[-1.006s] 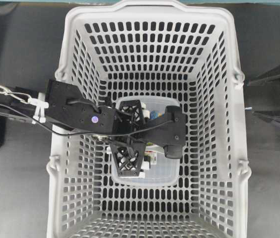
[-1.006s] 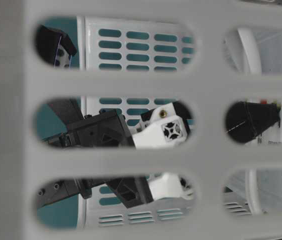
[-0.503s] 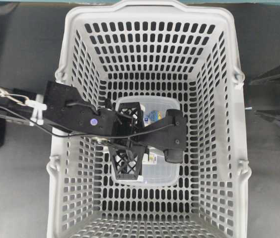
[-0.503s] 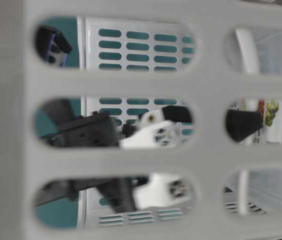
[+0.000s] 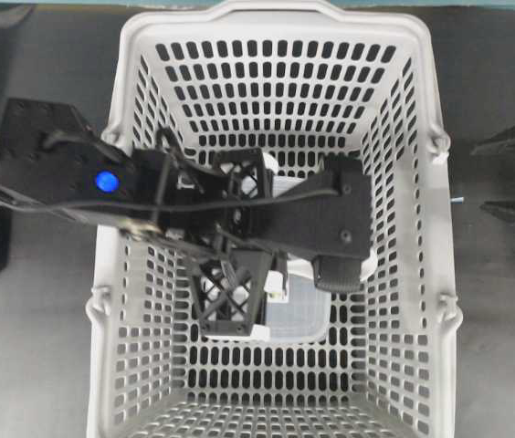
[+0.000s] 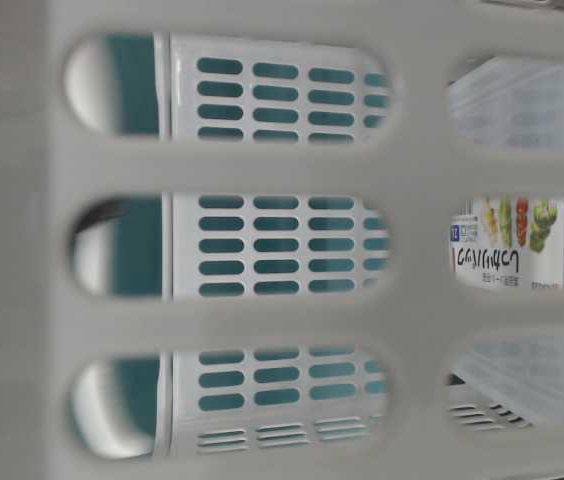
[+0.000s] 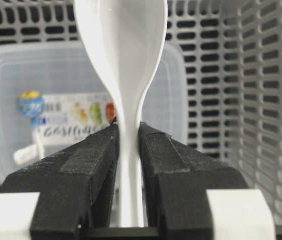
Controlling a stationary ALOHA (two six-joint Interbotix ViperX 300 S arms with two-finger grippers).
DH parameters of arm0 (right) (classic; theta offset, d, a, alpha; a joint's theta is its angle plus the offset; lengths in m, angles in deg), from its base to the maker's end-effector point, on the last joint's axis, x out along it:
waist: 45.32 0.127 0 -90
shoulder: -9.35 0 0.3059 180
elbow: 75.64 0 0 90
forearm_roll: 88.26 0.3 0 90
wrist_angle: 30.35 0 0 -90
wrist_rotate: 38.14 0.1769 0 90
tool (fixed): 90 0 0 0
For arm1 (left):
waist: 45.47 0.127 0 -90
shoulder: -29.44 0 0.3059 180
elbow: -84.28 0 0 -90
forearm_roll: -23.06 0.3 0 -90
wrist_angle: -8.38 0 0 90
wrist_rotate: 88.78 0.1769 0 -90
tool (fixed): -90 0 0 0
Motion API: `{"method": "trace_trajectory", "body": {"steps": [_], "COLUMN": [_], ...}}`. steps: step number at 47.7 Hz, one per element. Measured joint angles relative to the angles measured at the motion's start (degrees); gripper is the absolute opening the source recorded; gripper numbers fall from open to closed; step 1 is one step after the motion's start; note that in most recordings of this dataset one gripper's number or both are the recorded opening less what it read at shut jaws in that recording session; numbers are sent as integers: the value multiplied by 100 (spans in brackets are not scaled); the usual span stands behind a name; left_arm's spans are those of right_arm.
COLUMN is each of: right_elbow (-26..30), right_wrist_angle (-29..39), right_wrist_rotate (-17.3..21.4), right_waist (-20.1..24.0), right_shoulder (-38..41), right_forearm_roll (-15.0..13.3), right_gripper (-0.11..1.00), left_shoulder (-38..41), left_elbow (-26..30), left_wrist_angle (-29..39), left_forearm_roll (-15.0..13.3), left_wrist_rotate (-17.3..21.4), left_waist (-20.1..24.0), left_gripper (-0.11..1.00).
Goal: Pick up the chinese spoon from the shopping basket with the left arm.
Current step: 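Lift the gripped spoon upward out of the container with the left gripper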
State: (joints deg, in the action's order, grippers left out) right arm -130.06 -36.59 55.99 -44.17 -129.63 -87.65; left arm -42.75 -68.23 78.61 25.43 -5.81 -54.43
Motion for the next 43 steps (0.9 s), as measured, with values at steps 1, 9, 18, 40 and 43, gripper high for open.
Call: {"method": "trace_trajectory", "body": {"steps": [1,9,18,40,43], "right_elbow": [-9,-18,-18,-53,-53], "right_wrist_angle": [-9,-9,-9,-9,-9], "right_wrist_rotate": [-9,0,0,0,-9], "right_waist": [0,0,0,0,0], "right_shoulder": [0,-26,-70,-79,-79], "right_forearm_roll": [0,0,0,0,0], "right_gripper": [69,69,69,69,69], "left_shoulder": [0,185,229,220,229], "left_elbow": [79,554,571,571,571], "left_wrist_angle": [97,519,554,554,554], "left_forearm_roll": [0,0,0,0,0], "left_wrist_rotate": [0,18,18,18,9], "left_waist": [0,0,-9,-9,-9], "left_gripper": [12,12,12,12,12]}}
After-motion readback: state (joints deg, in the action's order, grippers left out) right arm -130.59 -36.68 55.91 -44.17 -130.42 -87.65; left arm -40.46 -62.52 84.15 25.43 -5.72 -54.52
